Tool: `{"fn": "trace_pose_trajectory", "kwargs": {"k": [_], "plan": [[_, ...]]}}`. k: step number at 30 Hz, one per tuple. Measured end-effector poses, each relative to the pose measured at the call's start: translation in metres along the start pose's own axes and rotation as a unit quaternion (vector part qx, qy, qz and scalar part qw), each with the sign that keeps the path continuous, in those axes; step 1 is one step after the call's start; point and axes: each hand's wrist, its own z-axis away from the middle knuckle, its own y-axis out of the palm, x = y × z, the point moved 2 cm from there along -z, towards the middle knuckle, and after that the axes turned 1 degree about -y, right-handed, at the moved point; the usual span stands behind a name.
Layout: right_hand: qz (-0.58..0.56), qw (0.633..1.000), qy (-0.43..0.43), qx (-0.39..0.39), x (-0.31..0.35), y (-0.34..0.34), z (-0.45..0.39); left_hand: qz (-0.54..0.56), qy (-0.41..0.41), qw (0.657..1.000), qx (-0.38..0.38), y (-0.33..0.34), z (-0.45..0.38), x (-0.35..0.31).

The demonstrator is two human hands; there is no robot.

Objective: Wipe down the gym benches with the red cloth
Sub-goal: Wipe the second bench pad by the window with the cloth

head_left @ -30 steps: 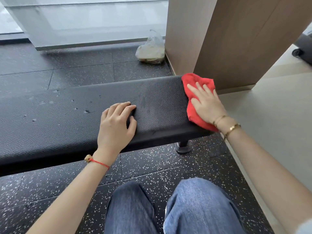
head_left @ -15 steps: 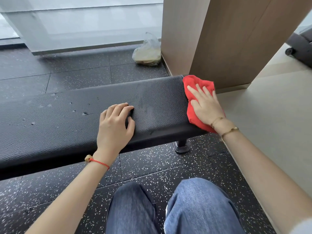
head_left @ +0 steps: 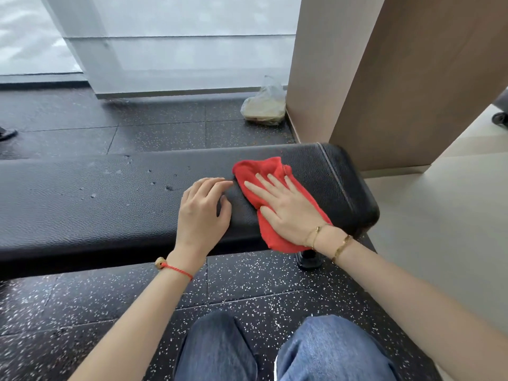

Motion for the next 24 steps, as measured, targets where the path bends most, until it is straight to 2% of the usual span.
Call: {"fn": "trace_pose_trajectory", "kwargs": {"k": [4,7,11,14,17,21,24], "plan": [[-0.016,0.998,0.058,0.015,-0.005,-0.005,-0.035,-0.017,-0.008,0.999,-0.03,-0.024,0.014,0.02],[-0.019,0.996,0.087,0.03,0.018,-0.003,-0.076,-0.032,-0.036,0.998,-0.042,-0.042,0.026,0.041],[-0.016,0.999,-0.003,0.028,0.072,0.011,-0.071,-0.064,-0.053,0.995,-0.057,-0.064,0.031,0.073],[-0.012,0.999,-0.051,-0.004,0.078,0.016,-0.04,-0.096,-0.049,0.992,-0.065,-0.077,0.032,0.104],[-0.004,1.0,-0.017,-0.011,0.057,0.012,-0.04,-0.116,-0.059,0.99,-0.06,-0.084,0.03,0.13],[-0.01,0.998,0.069,0.009,0.044,0.008,-0.084,-0.115,-0.063,0.99,-0.059,-0.081,0.025,0.144],[-0.003,0.997,0.071,0.012,0.057,0.012,-0.118,-0.113,-0.045,0.99,-0.076,-0.078,0.025,0.149]]}}
